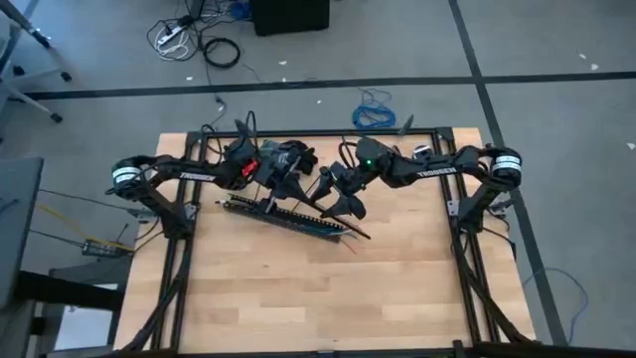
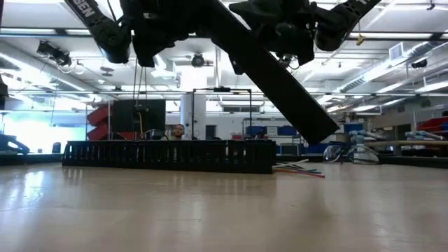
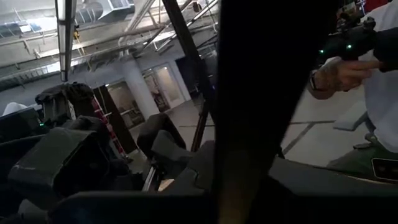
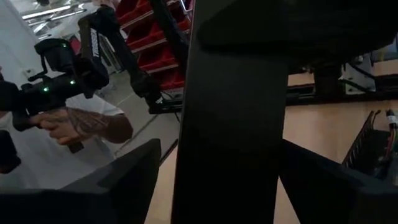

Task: Ziptie cables
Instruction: Close the black cable duct cover

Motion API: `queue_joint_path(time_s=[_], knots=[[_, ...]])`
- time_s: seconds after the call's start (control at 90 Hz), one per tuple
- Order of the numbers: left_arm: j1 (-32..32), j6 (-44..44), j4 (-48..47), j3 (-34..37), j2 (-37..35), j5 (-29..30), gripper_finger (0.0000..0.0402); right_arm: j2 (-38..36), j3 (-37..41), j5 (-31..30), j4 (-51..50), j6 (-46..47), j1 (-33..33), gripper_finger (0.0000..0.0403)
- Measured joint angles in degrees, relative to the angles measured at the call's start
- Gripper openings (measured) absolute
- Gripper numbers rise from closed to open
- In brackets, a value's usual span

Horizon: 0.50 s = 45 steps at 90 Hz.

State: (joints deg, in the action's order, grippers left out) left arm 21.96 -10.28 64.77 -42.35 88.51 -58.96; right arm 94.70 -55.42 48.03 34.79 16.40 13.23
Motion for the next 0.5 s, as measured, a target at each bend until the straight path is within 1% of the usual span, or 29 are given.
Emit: queue_joint_path(time_s=[0.133,0.367,0.5], knots=[[0.0,0.2,0.1,0.0,0.0,-0.1,0.0001,0.0,0.0,-0.1,0.0,-0.9,0.0,0.0287],[0.1,2.8,-0.1,0.0,0.0,2.2,0.0018,0.0,0.0,0.2,-0.1,-1.1,1.1,0.022],[0.1,3.0,-0.1,0.0,0.0,2.5,0.003,0.0,0.0,0.6,0.1,-1.6,1.5,0.0216]])
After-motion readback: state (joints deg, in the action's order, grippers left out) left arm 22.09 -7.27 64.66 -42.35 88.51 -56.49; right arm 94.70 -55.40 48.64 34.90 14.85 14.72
